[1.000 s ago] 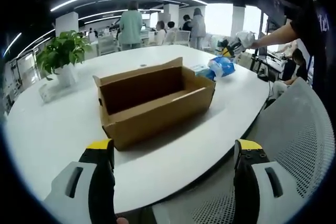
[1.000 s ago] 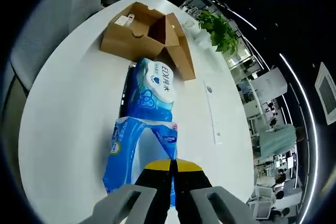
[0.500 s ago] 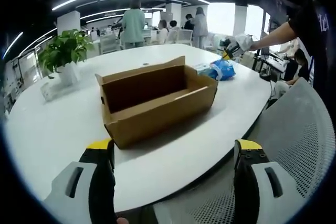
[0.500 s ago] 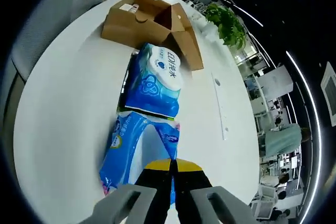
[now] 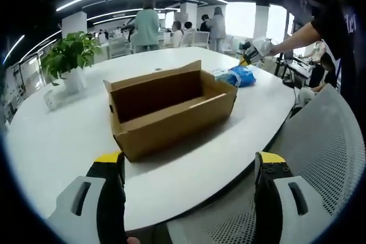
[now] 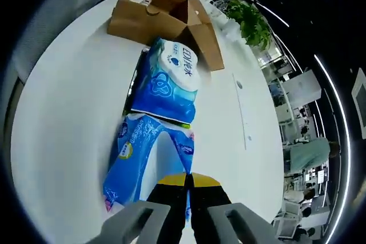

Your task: Operate the shoe box by opening the lid, removing the specified soft item, and placing it in the target area until the item is outside and the box remains undamaged.

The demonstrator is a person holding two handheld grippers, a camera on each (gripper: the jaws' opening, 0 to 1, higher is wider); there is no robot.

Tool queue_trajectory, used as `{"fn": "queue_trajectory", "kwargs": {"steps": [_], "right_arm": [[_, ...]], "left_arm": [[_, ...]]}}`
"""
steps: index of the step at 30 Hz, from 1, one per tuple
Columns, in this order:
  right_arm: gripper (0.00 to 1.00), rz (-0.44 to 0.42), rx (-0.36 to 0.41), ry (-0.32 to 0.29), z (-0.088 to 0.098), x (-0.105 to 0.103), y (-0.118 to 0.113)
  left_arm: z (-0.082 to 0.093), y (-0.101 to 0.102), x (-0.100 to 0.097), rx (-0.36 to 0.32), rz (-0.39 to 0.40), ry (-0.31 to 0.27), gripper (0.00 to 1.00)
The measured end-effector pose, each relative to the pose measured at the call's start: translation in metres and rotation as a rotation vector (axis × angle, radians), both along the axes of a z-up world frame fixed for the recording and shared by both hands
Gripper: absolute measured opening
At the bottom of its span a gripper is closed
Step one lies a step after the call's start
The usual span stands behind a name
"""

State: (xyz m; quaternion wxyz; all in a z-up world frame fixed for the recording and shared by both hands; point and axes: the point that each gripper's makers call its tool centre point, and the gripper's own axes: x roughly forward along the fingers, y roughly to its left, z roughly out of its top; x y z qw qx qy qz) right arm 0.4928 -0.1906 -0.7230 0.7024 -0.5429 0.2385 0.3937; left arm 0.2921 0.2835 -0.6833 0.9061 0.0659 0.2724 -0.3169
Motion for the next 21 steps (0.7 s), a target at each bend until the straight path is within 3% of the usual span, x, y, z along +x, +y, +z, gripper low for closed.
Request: {"fn": "queue_trajectory", "kwargs": {"steps": [11, 18, 21], "right_arm": [[0.03, -0.106, 0.03, 0.008, 0.004, 0.006, -0.008], [0.18, -0.258, 0.088, 0.019, 0.012, 0.005, -0.02], [0.27, -0.389, 0.199, 0.063, 0.018, 0.003, -0.025]], "left_arm": [[0.001, -0.001, 0.001, -0.008, -0.004, -0.01, 0.93], [0.005, -0.003, 0.001, -0.025, -0.008, -0.024, 0.93], [0.006, -0.004, 0.001, -0.033, -0.013, -0.028, 0.93]]}}
